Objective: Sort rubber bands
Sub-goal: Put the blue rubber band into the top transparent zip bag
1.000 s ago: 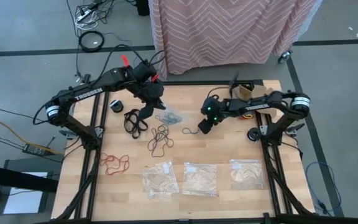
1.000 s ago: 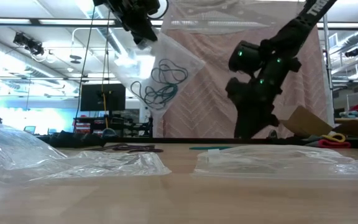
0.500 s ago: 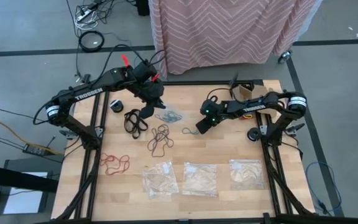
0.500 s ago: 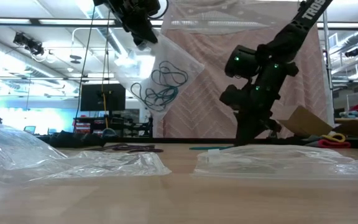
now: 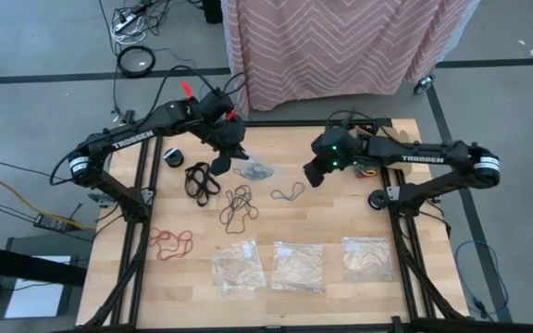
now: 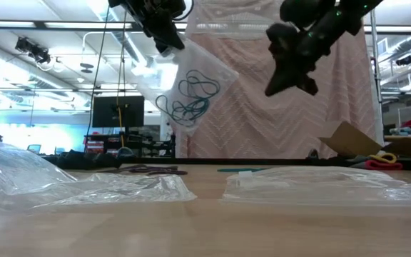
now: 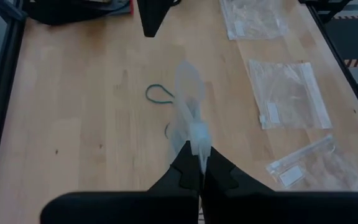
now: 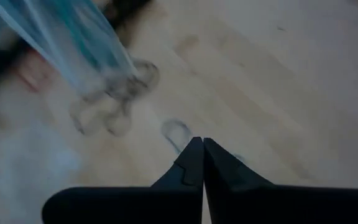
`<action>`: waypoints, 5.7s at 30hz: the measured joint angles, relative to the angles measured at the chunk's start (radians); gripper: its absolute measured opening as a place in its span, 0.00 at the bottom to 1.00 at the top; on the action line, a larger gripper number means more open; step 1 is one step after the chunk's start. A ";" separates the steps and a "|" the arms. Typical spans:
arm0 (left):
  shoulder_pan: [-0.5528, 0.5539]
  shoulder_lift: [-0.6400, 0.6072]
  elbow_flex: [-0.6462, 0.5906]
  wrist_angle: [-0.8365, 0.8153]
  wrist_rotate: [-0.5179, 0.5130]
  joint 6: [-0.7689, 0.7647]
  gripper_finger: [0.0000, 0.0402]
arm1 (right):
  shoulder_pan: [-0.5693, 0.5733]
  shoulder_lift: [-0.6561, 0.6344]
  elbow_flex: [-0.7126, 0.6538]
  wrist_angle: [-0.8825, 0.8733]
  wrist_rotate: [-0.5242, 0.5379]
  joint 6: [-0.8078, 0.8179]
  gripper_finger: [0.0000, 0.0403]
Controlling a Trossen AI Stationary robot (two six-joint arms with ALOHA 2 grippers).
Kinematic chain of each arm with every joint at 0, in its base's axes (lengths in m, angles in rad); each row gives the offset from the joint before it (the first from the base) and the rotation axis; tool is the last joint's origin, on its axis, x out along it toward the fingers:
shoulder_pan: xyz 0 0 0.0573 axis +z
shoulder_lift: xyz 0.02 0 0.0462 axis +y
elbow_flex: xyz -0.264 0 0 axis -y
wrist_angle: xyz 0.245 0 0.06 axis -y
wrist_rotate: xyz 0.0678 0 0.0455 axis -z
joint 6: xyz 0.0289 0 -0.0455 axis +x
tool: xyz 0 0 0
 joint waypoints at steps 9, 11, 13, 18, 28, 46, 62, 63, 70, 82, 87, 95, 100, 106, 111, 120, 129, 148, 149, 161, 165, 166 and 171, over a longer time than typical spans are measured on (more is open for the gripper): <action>0.011 0.000 0.000 -0.048 0.000 0.007 0.00 | 0.001 0.243 -0.001 0.005 -0.111 -0.167 0.20; 0.013 0.000 0.000 -0.060 0.001 0.008 0.00 | 0.002 0.303 -0.001 0.033 -0.118 -0.172 0.28; 0.015 0.000 0.000 -0.061 0.000 0.008 0.00 | 0.002 0.360 -0.001 0.050 -0.116 -0.172 0.35; 0.016 0.000 0.000 -0.062 0.001 0.009 0.00 | 0.000 0.490 0.007 0.102 -0.059 -0.113 0.49; 0.016 0.000 0.000 -0.070 -0.008 0.010 0.00 | 0.038 0.543 0.009 0.106 0.096 0.026 0.06; 0.027 -0.001 0.000 -0.034 -0.019 0.011 0.00 | -0.174 0.325 -0.006 0.088 0.065 0.004 0.00; 0.027 0.028 0.000 -0.016 -0.022 0.012 0.00 | -0.117 -0.049 0.000 0.081 0.016 0.016 0.00; 0.027 0.031 0.000 -0.016 -0.021 0.012 0.00 | -0.118 -0.046 0.000 0.056 0.018 0.004 0.00; 0.036 0.040 0.000 -0.031 -0.011 0.013 0.00 | -0.115 0.137 -0.001 0.024 -0.109 -0.068 0.05; 0.032 0.036 0.000 -0.117 -0.005 0.010 0.00 | -0.138 0.472 0.001 0.162 -0.166 0.144 0.46; 0.032 0.034 0.000 -0.123 -0.006 0.010 0.00 | -0.115 0.531 0.006 0.237 -0.155 0.218 0.56; 0.032 0.033 0.000 -0.121 -0.015 0.010 0.00 | -0.074 0.556 0.013 0.182 -0.023 0.287 0.31; 0.032 0.033 0.000 -0.121 -0.019 0.007 0.00 | -0.055 0.556 0.009 0.166 0.043 0.257 0.03; 0.032 0.033 0.000 -0.122 -0.027 0.006 0.00 | -0.055 0.483 -0.003 0.159 0.038 0.198 0.00; 0.032 0.033 0.000 -0.104 -0.027 0.008 0.00 | -0.058 0.307 -0.003 0.143 -0.012 0.153 0.00; 0.032 0.033 0.000 -0.036 -0.021 0.008 0.00 | -0.021 0.024 -0.003 0.145 -0.020 0.078 0.00; 0.027 0.046 0.000 0.054 0.085 -0.014 0.00 | -0.013 -0.113 -0.003 0.343 -0.031 0.017 0.00; 0.016 0.089 0.000 0.204 0.120 -0.078 0.00 | 0.007 -0.110 -0.001 0.572 0.032 0.010 0.00; 0.016 0.092 0.000 0.204 0.121 -0.086 0.00 | 0.008 -0.110 -0.001 0.583 0.033 0.008 0.00; -0.004 0.124 0.000 0.273 0.108 -0.132 0.00 | 0.009 -0.111 0.000 0.590 0.059 0.007 0.00; -0.004 0.124 0.000 0.312 0.103 -0.154 0.00 | 0.009 -0.111 0.000 0.582 0.062 0.003 0.00; -0.004 0.124 0.000 0.317 0.100 -0.157 0.00 | 0.009 -0.111 0.000 0.581 0.062 0.003 0.00; -0.004 0.124 0.000 0.352 0.083 -0.178 0.00 | 0.009 -0.111 0.000 0.576 0.070 0.003 0.00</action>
